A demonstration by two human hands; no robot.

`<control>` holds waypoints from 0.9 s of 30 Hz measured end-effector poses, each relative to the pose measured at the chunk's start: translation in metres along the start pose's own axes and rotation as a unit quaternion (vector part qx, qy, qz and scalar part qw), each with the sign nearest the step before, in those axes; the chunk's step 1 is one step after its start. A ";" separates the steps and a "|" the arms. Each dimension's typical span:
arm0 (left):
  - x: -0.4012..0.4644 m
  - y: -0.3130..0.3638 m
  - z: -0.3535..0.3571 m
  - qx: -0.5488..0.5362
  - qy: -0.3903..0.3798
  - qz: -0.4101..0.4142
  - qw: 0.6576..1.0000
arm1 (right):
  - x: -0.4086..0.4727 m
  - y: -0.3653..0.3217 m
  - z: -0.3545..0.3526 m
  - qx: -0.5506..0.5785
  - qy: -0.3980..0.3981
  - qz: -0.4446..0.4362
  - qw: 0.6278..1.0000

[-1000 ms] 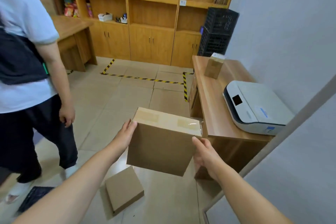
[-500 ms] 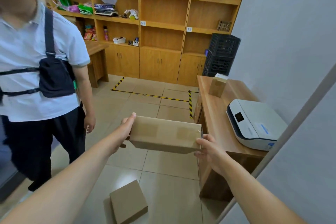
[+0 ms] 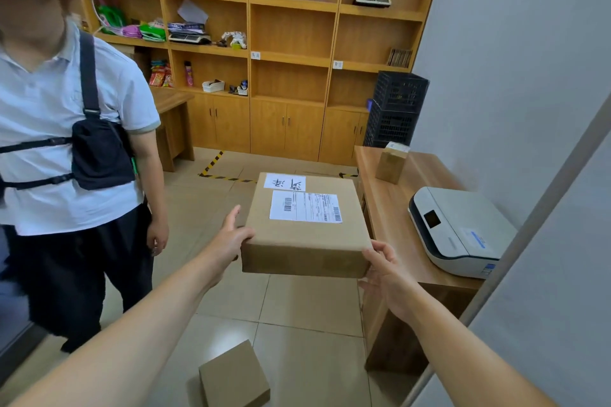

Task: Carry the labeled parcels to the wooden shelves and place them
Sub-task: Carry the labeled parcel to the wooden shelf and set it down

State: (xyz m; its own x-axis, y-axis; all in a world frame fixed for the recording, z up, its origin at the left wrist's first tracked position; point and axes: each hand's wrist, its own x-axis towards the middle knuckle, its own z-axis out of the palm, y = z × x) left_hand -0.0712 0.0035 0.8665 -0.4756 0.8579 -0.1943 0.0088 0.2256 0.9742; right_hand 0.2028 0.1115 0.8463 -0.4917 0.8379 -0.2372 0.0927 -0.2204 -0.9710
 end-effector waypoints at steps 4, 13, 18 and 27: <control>0.000 -0.001 -0.001 -0.003 -0.026 0.017 1.000 | 0.007 0.000 0.003 0.019 0.043 -0.002 0.999; 0.012 -0.003 -0.015 0.075 -0.042 0.016 0.996 | 0.015 -0.035 0.001 0.169 0.073 -0.038 0.982; 0.028 0.014 -0.042 0.183 0.050 0.070 0.979 | 0.021 -0.056 -0.012 0.175 0.097 -0.058 0.978; 0.031 0.012 -0.056 0.151 -0.150 0.031 0.977 | 0.035 -0.078 -0.010 0.145 0.052 -0.078 0.985</control>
State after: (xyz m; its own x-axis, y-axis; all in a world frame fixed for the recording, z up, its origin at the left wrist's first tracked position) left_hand -0.1351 0.0066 0.8790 -0.1877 0.9605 -0.2055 0.3102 0.2565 0.9154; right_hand 0.1869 0.1626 0.9135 -0.3871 0.9163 -0.1030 -0.2354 -0.2062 -0.9498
